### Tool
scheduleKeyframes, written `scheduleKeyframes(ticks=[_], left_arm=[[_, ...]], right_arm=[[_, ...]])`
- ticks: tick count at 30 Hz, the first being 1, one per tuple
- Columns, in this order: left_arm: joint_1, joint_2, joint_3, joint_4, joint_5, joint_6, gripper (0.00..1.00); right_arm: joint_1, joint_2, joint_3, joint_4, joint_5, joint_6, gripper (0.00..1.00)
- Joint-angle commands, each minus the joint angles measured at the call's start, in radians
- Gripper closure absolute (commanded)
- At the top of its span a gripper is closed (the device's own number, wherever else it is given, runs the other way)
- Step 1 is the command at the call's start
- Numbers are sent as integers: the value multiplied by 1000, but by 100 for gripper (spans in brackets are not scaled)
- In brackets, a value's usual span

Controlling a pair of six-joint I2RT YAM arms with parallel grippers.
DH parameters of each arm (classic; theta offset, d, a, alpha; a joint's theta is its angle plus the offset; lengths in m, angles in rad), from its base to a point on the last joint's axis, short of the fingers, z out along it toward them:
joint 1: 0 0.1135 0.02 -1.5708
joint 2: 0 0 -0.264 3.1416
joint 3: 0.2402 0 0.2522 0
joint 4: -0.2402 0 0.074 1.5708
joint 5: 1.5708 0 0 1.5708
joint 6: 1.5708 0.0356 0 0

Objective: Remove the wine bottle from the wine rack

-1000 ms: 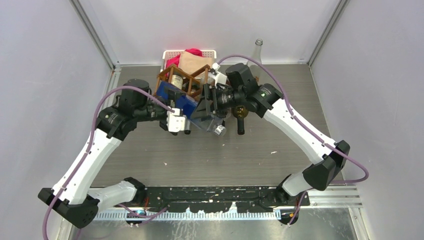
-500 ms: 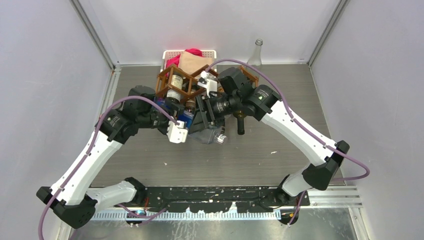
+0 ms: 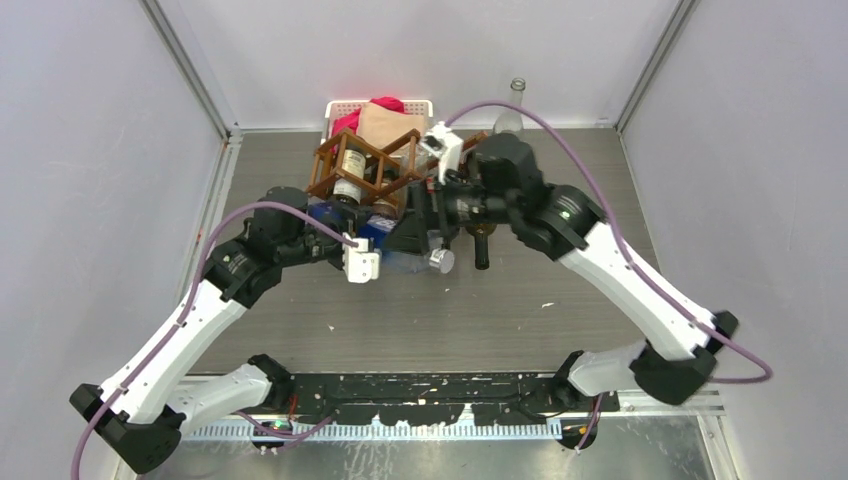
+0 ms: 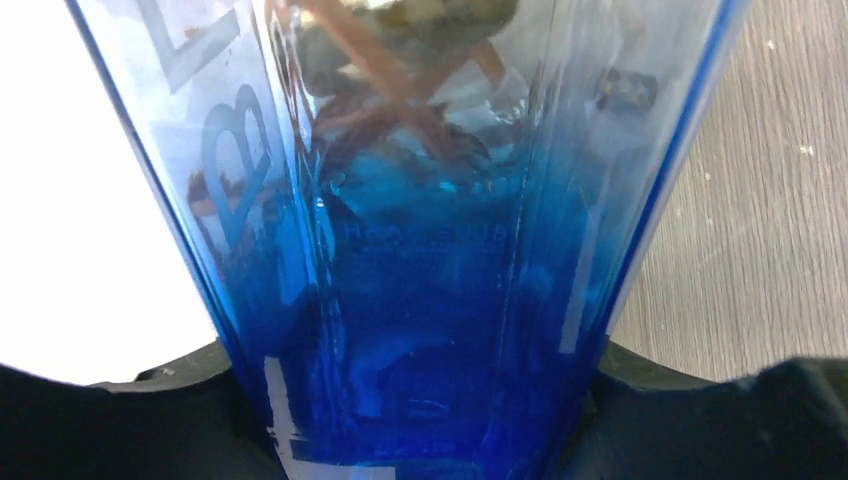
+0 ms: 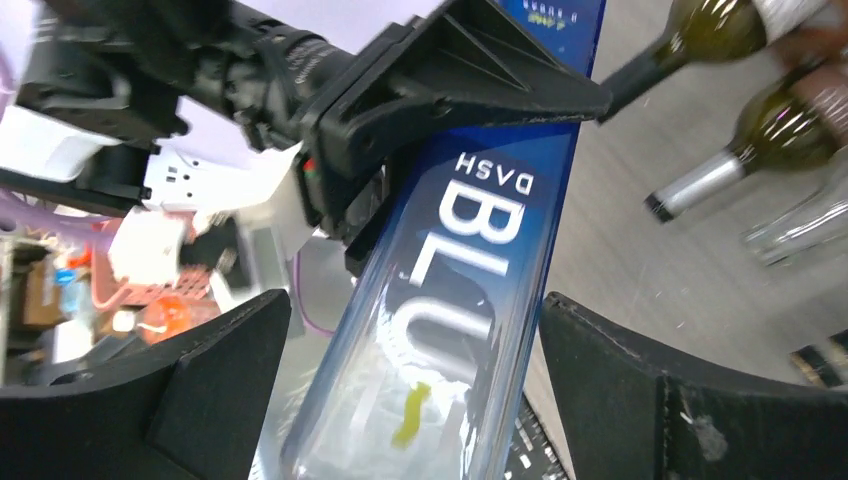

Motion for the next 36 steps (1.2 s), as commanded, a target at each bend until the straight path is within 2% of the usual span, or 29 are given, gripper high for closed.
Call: scheduleKeyframes(ticks=[1,8,13,18,28,36], left_arm=[[-4,-49,75,284,5,-167,100],[-4,-42,151,263,12,-385,100],[-3,-13,232,259,-41,-644,100],[-2,11,303,258,-20,-869,100],[-2,67,445,96,296,-1084,100],[-1,85,468,12,464,-1125,100]], right_arm=[[5,-226,-85,298,97,-94,0],[2,-312,-56,244,201,-206,0],[2,-389,-108,294,203,-246,0],[2,-394,-144,319,190,-259,0],[2,-245,-104,485,98,-128,0],[2,-153,-76,649,29,-17,0]])
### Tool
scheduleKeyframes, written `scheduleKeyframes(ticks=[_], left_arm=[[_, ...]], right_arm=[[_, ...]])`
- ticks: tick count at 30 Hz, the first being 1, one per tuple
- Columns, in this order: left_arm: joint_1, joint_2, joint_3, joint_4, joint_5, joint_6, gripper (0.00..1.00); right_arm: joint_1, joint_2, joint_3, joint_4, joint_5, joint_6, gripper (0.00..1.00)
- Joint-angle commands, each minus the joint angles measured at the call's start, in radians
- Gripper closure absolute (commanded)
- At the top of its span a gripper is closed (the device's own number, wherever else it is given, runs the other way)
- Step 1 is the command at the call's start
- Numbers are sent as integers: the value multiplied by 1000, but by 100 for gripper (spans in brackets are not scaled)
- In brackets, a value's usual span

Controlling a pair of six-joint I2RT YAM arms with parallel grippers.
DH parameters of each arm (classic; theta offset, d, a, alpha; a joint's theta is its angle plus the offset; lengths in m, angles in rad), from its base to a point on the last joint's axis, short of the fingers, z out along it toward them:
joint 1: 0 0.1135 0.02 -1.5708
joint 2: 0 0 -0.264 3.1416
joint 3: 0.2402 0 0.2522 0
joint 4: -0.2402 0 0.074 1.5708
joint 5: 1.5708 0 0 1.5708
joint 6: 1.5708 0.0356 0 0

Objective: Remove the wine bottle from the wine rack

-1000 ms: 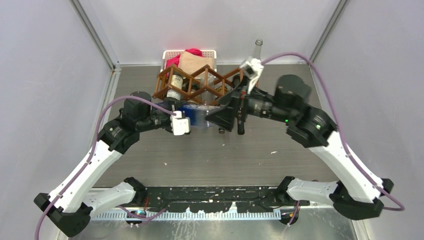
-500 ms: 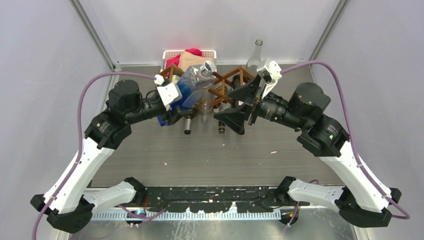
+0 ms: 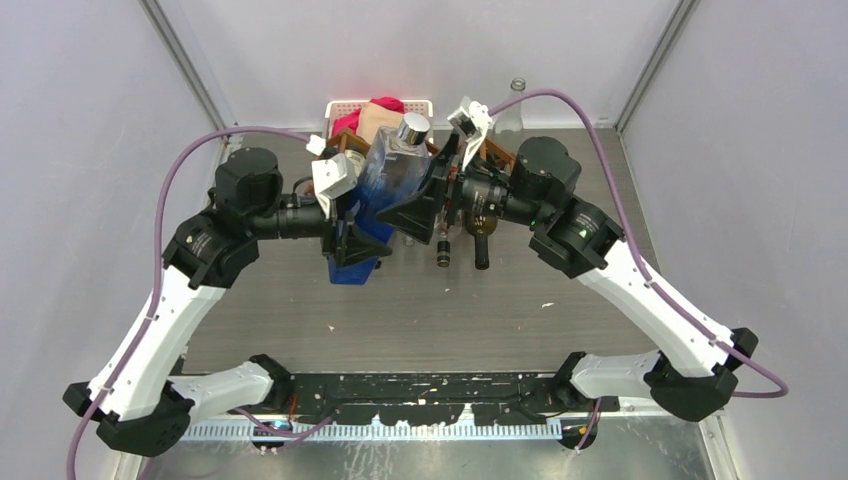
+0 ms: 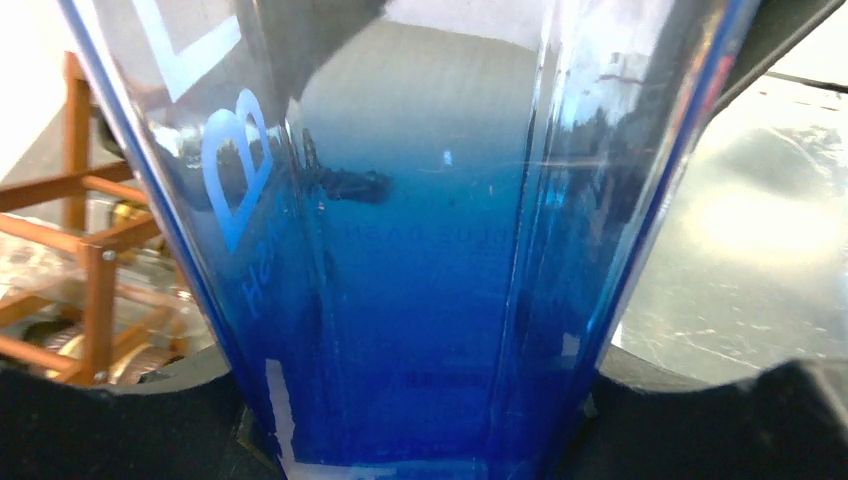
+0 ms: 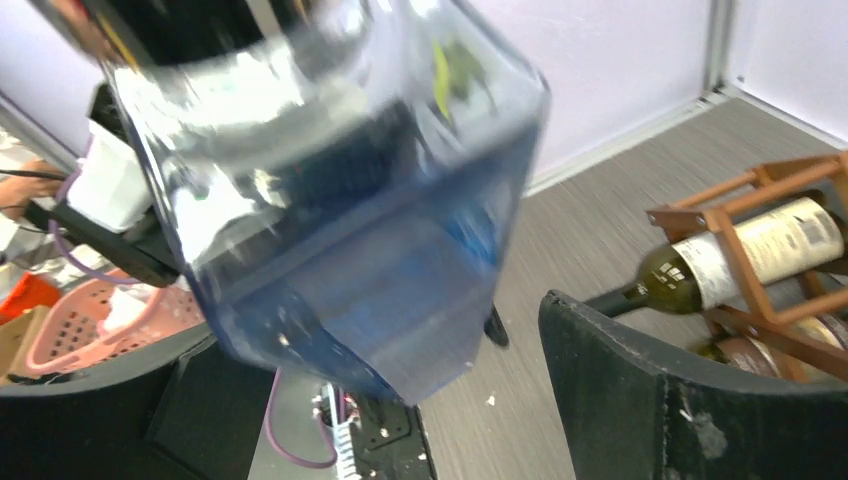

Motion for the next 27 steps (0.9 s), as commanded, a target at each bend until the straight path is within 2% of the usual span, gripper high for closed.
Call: scheduleKeyframes(ticks=[1,8,11,12,13,14,15,16,18,21,25,27], left_arm=[[-2,-7,99,64,179,-49,100],[-3,1,116,39,194,-9,100],[-3,8,122,20,187,-11,98],[-2,8,123,12,167,-11,83],[-2,10,126,-5,124,-11,59],[-2,12,129,-24,36,-11,33],[-2,16,131,-53,-47,-8,12],[-2,30,143,-91,-136,3,3],[-1,81,202,-203,-252,73,0],[17,164,293,-322,-371,93,0],[60,240,388,-413,-421,99,0],[84,257,418,-453,-387,108,0]], right_arm=[[2,29,75,203,-61,107,2],[2,73,93,296,-181,219,37],[2,74,98,273,-177,203,61],[2,73,104,251,-170,187,71],[2,71,114,209,-152,164,87],[2,67,131,165,-122,133,96],[1,63,154,104,-77,98,99],[-2,59,187,40,-14,64,99],[-22,57,251,-94,105,14,100],[-37,37,294,-145,231,-29,99],[-44,-19,300,-171,401,-91,99],[-48,-39,304,-189,566,-123,99]])
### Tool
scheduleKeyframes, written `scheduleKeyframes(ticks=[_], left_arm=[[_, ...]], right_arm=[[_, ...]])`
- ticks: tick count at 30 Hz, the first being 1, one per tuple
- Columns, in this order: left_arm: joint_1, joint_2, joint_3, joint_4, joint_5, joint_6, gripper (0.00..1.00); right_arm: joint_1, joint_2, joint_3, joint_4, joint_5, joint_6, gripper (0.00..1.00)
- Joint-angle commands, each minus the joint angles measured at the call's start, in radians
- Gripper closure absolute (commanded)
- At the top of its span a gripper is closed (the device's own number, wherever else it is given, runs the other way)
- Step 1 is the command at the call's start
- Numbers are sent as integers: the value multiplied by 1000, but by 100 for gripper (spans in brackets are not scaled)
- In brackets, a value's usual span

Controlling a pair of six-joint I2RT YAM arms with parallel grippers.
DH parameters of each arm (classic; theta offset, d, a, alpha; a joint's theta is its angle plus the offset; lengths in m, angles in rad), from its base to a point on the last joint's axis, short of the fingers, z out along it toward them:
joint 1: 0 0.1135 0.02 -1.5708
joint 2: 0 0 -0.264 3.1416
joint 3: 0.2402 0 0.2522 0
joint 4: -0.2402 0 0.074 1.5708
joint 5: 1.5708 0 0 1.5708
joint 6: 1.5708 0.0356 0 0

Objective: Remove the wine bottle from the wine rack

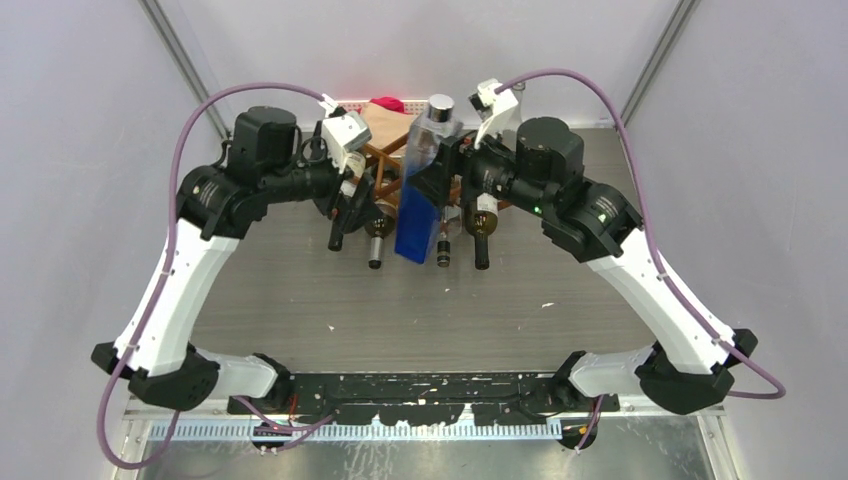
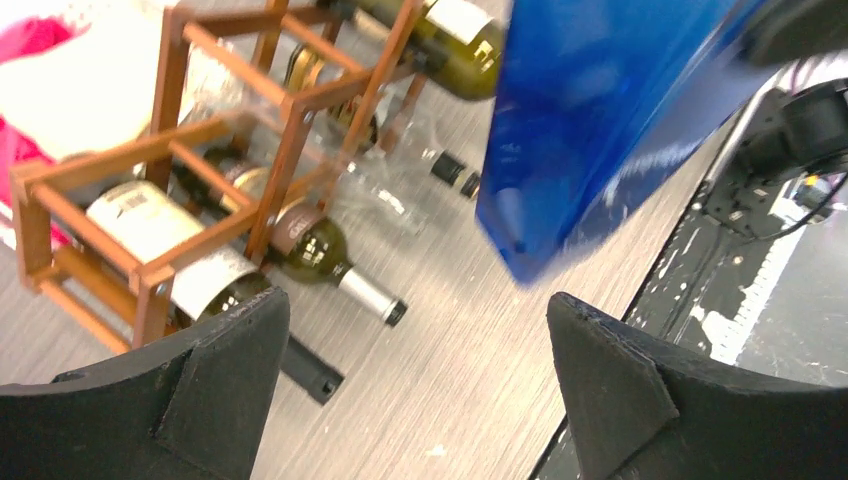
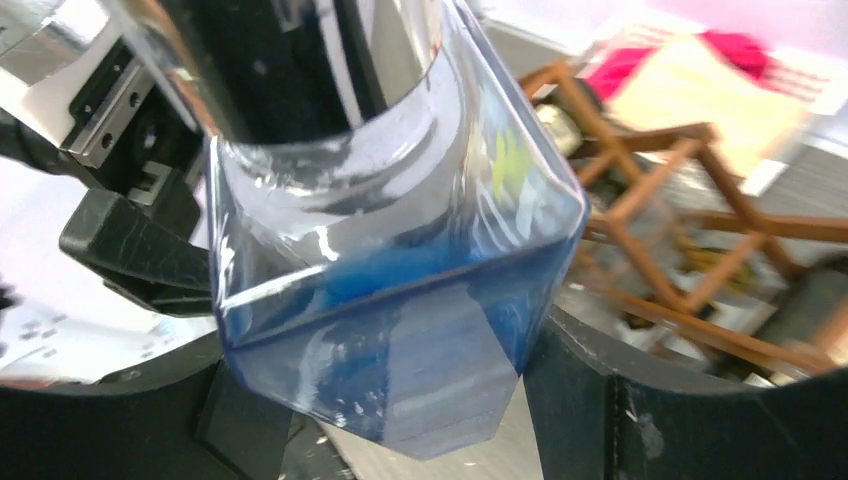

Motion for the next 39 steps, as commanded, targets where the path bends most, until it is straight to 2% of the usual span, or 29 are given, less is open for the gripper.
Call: scheduleKeyframes(ticks=[1,4,6,10,12,14,18,21,27,31,39], left_arm=[[48,32,82,-147,-40,49,0],[55,27,66,-211,12,149,0],[63,10,27,-174,-59,151,0],[129,-18,-17,-83,-89,134,0],[147,-8,1,-93,-95,128,0],[157,7,24,-115,-98,122,0],[159,15,20,-114,-127,109,0],[159,13,10,-99,-140,102,0],[174,1,50,-82,-48,85,0],[175,10,54,-67,-43,51,0],[175,-8,23,-5,-10,53,0]], right_arm=[[-5,-120,111,115,362,-86,99],[-9,-123,127,77,518,-141,99],[-10,-112,141,53,616,-177,100],[-35,-82,147,43,765,-274,100],[-101,-36,203,-25,809,-269,99],[-204,-19,206,-46,789,-244,100],[-416,-17,121,23,743,-202,99],[-511,0,45,137,778,-216,100],[-707,120,34,184,655,-71,99],[-764,213,30,243,642,-28,100],[-776,371,-47,509,606,-33,100]])
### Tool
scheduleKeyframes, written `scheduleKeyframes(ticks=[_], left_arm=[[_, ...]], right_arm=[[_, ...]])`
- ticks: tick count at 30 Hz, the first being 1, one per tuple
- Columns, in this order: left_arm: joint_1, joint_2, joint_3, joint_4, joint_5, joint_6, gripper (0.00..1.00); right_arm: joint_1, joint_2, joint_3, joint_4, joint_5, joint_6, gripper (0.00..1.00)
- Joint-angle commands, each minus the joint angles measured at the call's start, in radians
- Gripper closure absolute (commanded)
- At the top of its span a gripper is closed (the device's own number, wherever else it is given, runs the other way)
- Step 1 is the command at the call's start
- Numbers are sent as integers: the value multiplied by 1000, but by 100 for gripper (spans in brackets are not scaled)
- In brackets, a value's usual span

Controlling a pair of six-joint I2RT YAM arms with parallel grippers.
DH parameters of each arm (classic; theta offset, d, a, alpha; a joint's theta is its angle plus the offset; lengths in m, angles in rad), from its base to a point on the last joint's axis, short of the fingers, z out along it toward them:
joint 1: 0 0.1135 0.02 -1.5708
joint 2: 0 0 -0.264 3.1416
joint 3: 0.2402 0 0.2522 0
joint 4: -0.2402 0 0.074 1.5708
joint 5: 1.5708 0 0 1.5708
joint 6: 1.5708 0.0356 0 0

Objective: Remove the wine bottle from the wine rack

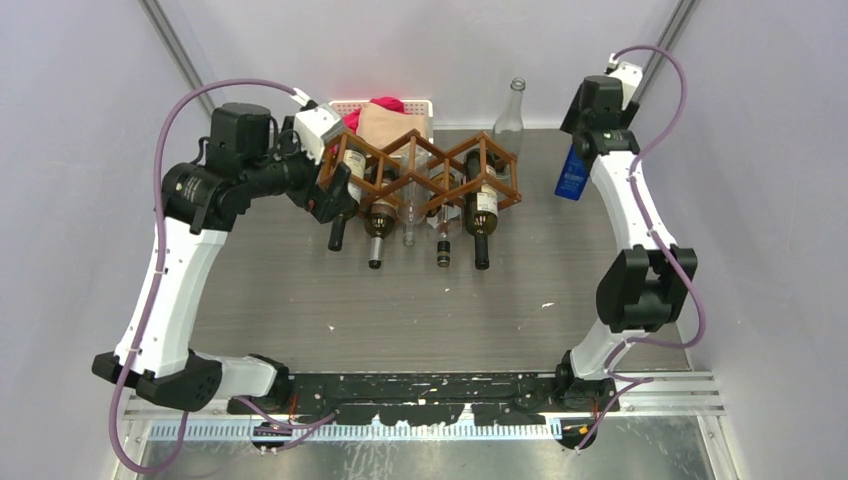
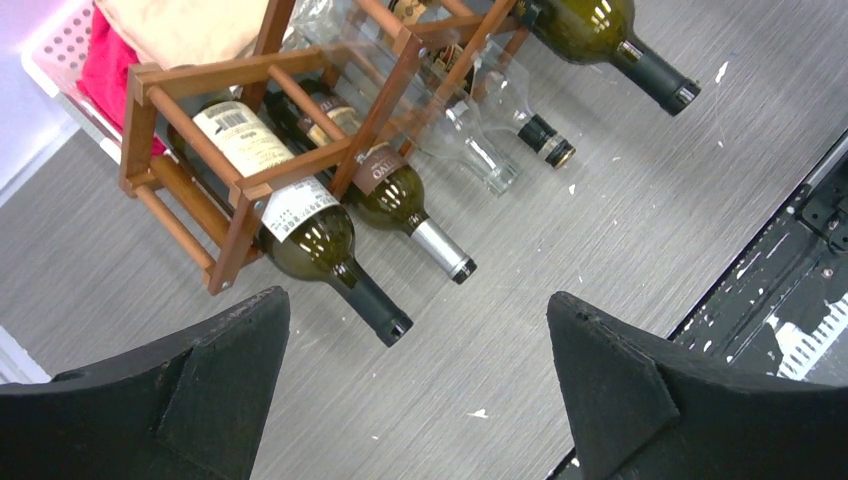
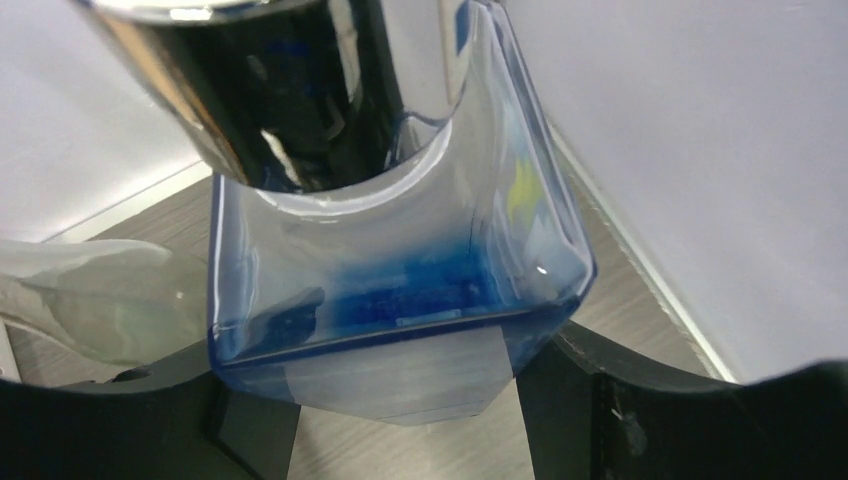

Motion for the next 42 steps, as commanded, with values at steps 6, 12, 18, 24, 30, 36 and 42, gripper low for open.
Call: scheduleKeyframes(ticks=[6,12,18,24,30,36,42], left_arm=[[4,-49,-28,136,79,-41,0],[4,-72,-80,157,68,-15,0],[4,-82,-83,154,87,-2,0],[5,-91,-98,150,70,19,0],[4,-80,-99,149,49,19,0],[4,-80,-100,140,30,22,0],[4,-71,-96,127,16,24,0]], right_arm=[[5,81,-89,638,-88,-10,100],[5,180,-44,669,-168,-27,99],[5,235,-16,704,-211,-79,99],[5,265,-13,772,-246,-115,99],[20,259,-87,892,-287,-176,99],[30,244,-118,908,-310,-202,76],[33,198,-174,886,-267,-168,5]])
